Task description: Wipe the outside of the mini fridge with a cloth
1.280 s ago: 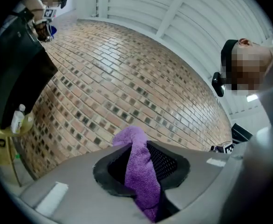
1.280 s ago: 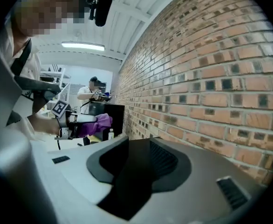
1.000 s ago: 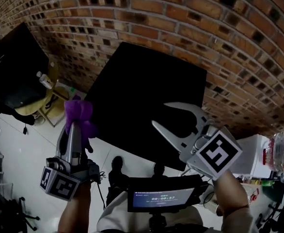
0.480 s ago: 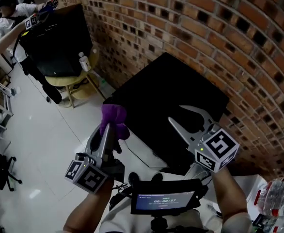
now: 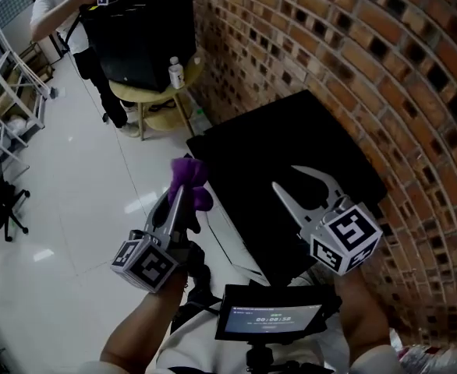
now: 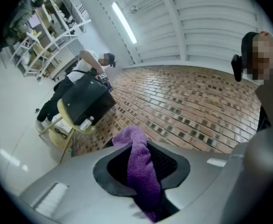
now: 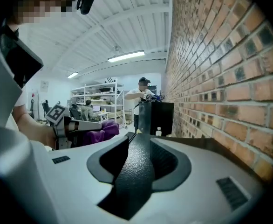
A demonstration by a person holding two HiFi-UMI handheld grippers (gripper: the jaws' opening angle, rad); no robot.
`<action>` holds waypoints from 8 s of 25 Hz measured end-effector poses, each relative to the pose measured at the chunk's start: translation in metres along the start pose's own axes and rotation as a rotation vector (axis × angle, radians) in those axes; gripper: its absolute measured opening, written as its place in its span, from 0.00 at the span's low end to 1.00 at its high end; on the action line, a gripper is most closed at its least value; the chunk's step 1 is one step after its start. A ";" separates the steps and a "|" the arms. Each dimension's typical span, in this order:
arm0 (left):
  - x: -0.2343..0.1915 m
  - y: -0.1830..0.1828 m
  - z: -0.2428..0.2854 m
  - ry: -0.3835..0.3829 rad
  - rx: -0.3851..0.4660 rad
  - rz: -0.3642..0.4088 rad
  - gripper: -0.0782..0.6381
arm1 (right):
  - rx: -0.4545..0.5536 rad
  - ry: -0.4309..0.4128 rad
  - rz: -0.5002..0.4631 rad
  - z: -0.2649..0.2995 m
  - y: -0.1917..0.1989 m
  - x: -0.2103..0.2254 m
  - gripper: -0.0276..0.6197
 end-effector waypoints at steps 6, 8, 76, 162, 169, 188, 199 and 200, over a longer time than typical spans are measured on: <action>-0.003 0.012 -0.005 -0.112 0.156 -0.014 0.22 | 0.056 -0.107 0.030 0.010 0.005 -0.001 0.26; -0.006 0.012 -0.005 -0.148 0.205 -0.021 0.22 | 0.069 -0.138 0.060 0.014 0.006 -0.002 0.26; -0.203 0.117 0.037 -0.457 0.024 -0.105 0.21 | 0.039 -0.319 0.081 0.086 0.002 -0.013 0.24; -0.023 0.144 -0.054 -0.309 0.208 -0.158 0.21 | 0.075 -0.396 0.055 0.085 -0.005 -0.021 0.24; -0.041 0.156 -0.055 -0.328 0.213 -0.159 0.21 | 0.076 -0.406 0.050 0.086 -0.006 -0.023 0.24; -0.094 0.189 -0.047 -0.371 0.108 -0.194 0.21 | 0.064 -0.409 0.048 0.086 -0.004 -0.021 0.24; -0.128 0.209 -0.048 -0.439 0.079 -0.173 0.21 | 0.067 -0.426 0.046 0.085 -0.004 -0.023 0.24; -0.132 0.212 -0.049 -0.445 0.082 -0.180 0.21 | 0.068 -0.435 0.043 0.085 -0.004 -0.024 0.24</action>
Point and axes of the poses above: the fingertips, and each gripper's own axes: z forward along the fingers, x to its right, y out of its underside, the point moved 1 cm from there along -z, backward along the fingers, and after that the axes turned 10 degrees about -z, right-handed, at the moved point
